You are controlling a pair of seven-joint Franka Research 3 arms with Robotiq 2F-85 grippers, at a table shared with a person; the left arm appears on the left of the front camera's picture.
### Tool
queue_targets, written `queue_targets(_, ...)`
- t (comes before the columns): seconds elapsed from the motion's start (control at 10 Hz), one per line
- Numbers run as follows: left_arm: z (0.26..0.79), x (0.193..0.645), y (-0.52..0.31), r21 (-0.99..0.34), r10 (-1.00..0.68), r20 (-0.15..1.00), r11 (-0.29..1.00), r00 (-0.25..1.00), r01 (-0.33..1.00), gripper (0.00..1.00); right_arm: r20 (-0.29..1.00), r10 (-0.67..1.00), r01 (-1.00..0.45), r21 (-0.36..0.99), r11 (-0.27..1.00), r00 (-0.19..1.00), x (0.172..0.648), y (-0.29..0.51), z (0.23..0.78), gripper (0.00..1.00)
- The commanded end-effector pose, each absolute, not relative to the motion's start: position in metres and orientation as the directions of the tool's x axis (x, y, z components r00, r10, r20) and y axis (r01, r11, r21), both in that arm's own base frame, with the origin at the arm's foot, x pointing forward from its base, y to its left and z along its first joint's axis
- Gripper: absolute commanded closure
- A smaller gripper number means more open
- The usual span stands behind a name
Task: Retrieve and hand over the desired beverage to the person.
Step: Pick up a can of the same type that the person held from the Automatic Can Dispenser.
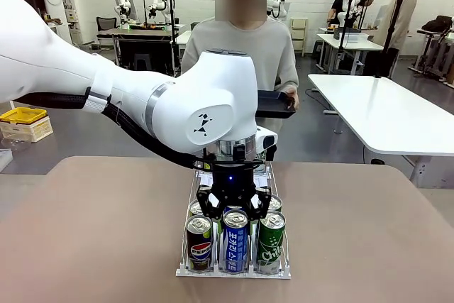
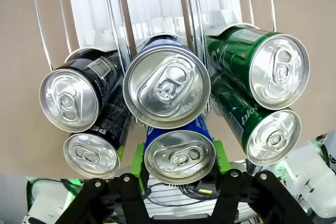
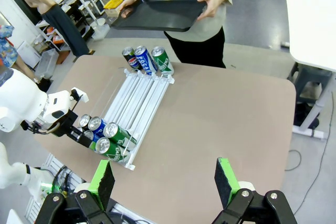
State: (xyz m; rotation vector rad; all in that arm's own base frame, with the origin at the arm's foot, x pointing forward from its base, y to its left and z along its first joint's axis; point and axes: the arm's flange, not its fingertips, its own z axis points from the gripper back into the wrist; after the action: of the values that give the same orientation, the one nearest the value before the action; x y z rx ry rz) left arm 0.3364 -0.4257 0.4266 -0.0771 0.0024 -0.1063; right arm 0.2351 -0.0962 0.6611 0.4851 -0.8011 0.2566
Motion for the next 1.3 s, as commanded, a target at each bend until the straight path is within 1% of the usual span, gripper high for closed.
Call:
queue_targets(0.0, 0.421, 0.332, -0.423, -0.079, -0.137, 0.002, 0.987, 0.991, 0.137, 0.84, 0.743, 0.042, -0.423, 0.333, 0.843, 0.668, 0.237, -0.096, 0.661, 0.0)
queue_targets(0.1, 0.421, 0.332, -0.422, -0.078, -0.14, 0.001, 0.987, 0.99, 0.139, 0.93, 0.743, 0.042, -0.423, 0.333, 0.843, 0.668, 0.237, -0.096, 0.661, 0.0)
queue_targets(0.2, 0.42, 0.332, -0.423, -0.078, -0.144, -0.001, 0.987, 0.99, 0.144, 1.0, 0.743, 0.042, -0.423, 0.333, 0.843, 0.668, 0.237, -0.096, 0.661, 0.0)
queue_targets(0.4, 0.424, 0.329, -0.424, -0.059, -0.175, -0.004, 0.983, 0.985, 0.175, 1.0, 0.743, 0.042, -0.423, 0.333, 0.843, 0.668, 0.237, -0.096, 0.661, 0.0)
queue_targets(0.6, 0.449, 0.324, -0.428, 0.025, -0.181, -0.006, 0.983, 0.983, 0.182, 1.0, 0.743, 0.042, -0.423, 0.333, 0.843, 0.668, 0.237, -0.096, 0.661, 0.0)
queue_targets(0.8, 0.512, 0.308, -0.433, 0.032, -0.21, 0.001, 0.977, 0.978, 0.21, 1.0, 0.743, 0.042, -0.423, 0.333, 0.843, 0.668, 0.237, -0.096, 0.661, 0.0)
queue_targets(0.9, 0.557, 0.3, -0.437, 0.026, -0.205, 0.004, 0.978, 0.979, 0.205, 1.0, 0.743, 0.042, -0.423, 0.333, 0.843, 0.668, 0.237, -0.096, 0.661, 0.0)
queue_targets(1.0, 0.595, 0.296, -0.439, -0.003, -0.188, 0.036, 0.982, 0.982, 0.188, 1.0, 0.743, 0.042, -0.423, 0.333, 0.843, 0.668, 0.237, -0.096, 0.661, 0.0)
queue_targets(1.1, 0.627, 0.294, -0.441, 0.004, -0.179, 0.067, 0.984, 0.982, 0.179, 1.0, 0.743, 0.042, -0.423, 0.333, 0.843, 0.668, 0.237, -0.096, 0.661, 0.0)
queue_targets(1.2, 0.652, 0.296, -0.443, 0.025, -0.169, 0.063, 0.986, 0.984, 0.168, 1.0, 0.743, 0.042, -0.423, 0.333, 0.843, 0.668, 0.237, -0.096, 0.661, 0.0)
